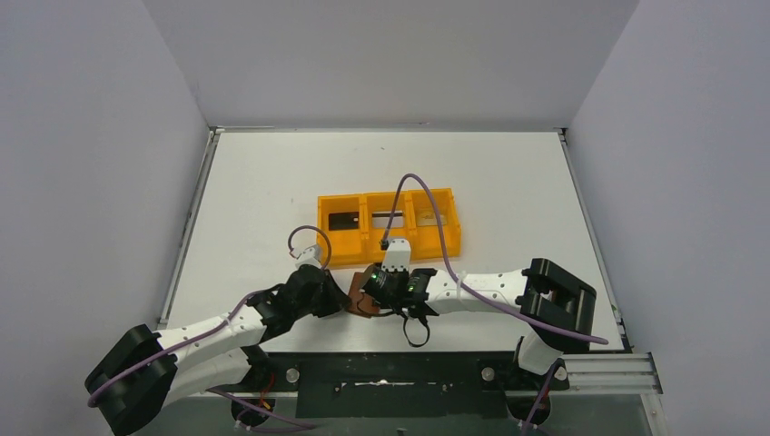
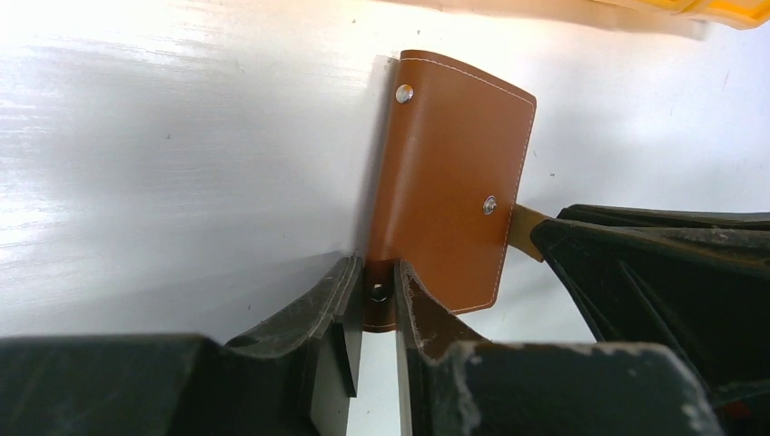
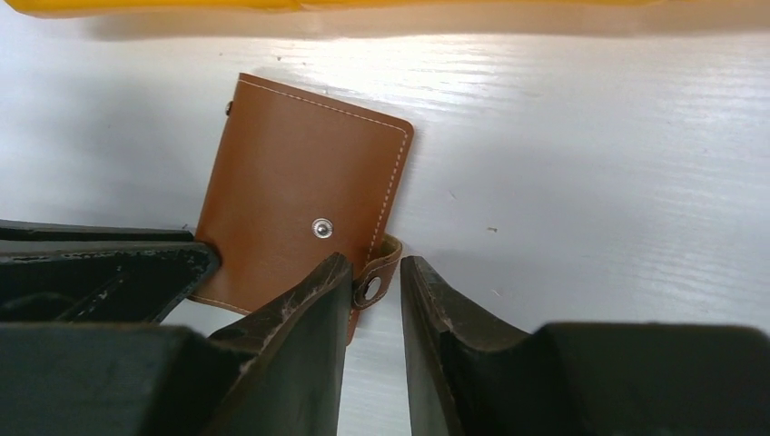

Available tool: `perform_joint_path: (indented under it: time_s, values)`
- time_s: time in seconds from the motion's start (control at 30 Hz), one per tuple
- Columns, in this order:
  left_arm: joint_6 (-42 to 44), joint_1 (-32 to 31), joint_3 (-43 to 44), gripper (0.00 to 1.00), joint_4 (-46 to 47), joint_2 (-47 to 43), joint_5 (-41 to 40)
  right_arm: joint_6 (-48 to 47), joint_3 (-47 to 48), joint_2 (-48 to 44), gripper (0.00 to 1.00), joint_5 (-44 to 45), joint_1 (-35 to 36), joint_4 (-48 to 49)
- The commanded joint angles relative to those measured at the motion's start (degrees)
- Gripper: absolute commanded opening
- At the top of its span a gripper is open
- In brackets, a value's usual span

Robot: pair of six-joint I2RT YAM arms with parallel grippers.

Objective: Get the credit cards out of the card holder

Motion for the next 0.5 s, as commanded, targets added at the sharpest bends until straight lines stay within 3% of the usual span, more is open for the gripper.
perform_joint_path:
  time_s: [0.0, 0.3, 0.47]
  values:
    - [0.4, -0.3, 0.1, 0.00, -0.4, -0.5, -0.9, 3.4, 1.8, -0.8, 0.27, 2.9, -0.2, -4.8]
    - [0.4, -0.3, 0.3, 0.00, -0.7, -0.5, -0.9, 5.8, -2.4, -2.2, 0.31, -0.6, -0.7, -0.9]
    - [0.6, -0.3, 0.3, 0.00, -0.1, -0.2, -0.4, 5.2, -5.6, -3.2, 0.27, -3.6, -2.5, 6.7]
